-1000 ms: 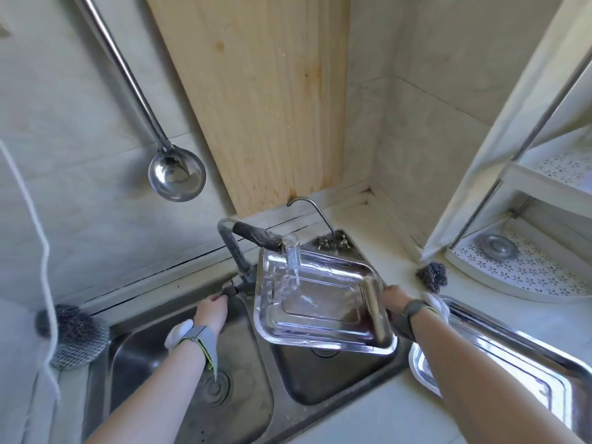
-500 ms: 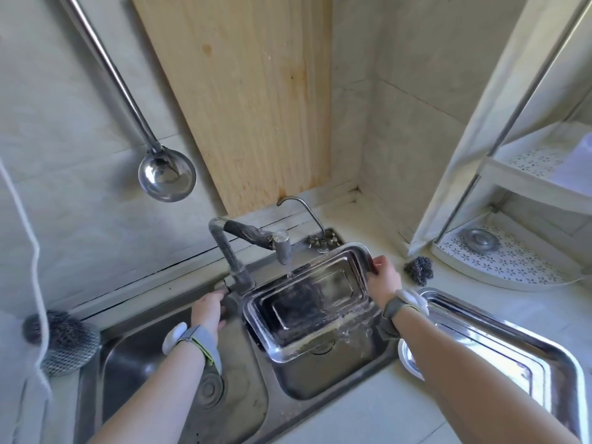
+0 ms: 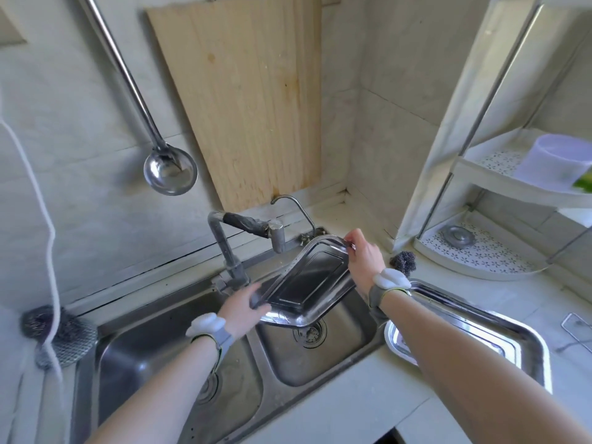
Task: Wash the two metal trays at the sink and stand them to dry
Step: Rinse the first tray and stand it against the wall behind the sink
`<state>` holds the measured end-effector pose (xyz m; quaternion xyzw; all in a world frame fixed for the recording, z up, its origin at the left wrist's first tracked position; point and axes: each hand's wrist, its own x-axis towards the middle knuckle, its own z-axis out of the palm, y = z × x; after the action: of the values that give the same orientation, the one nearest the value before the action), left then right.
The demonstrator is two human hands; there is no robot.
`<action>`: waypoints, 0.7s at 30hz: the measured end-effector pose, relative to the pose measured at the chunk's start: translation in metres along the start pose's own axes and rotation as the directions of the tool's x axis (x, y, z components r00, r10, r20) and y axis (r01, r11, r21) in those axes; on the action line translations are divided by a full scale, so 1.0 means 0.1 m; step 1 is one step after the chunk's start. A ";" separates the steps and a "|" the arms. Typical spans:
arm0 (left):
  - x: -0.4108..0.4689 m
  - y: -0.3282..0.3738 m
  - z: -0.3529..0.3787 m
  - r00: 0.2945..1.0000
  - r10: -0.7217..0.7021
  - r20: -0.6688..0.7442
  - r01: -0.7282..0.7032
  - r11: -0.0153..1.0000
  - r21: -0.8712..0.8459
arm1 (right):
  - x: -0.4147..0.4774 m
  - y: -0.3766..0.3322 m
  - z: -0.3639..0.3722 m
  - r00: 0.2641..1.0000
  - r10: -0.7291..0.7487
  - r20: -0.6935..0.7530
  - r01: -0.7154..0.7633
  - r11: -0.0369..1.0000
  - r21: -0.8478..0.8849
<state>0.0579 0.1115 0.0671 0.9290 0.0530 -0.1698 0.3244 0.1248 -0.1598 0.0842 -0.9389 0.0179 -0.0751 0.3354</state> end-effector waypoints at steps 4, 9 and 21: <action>-0.01 0.23 0.05 0.992 0.123 -0.021 -0.109 0.935 0.338 | -0.09 -0.11 -0.18 0.997 -0.062 -0.035 0.062 0.998 -0.015; 0.02 0.44 0.05 0.988 0.143 -0.059 -0.084 0.818 0.569 | -0.36 -0.22 -0.35 0.969 -0.164 -0.185 0.174 0.984 0.040; -0.39 0.60 0.38 0.998 0.065 0.015 -0.061 0.787 0.614 | -0.78 0.34 -0.59 0.981 -0.093 0.169 0.140 0.946 -0.293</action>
<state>0.0230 0.0413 0.0878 0.9858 -0.0349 -0.1636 0.0104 0.0388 -0.2163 0.0977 -0.9817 -0.0519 -0.0191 0.1824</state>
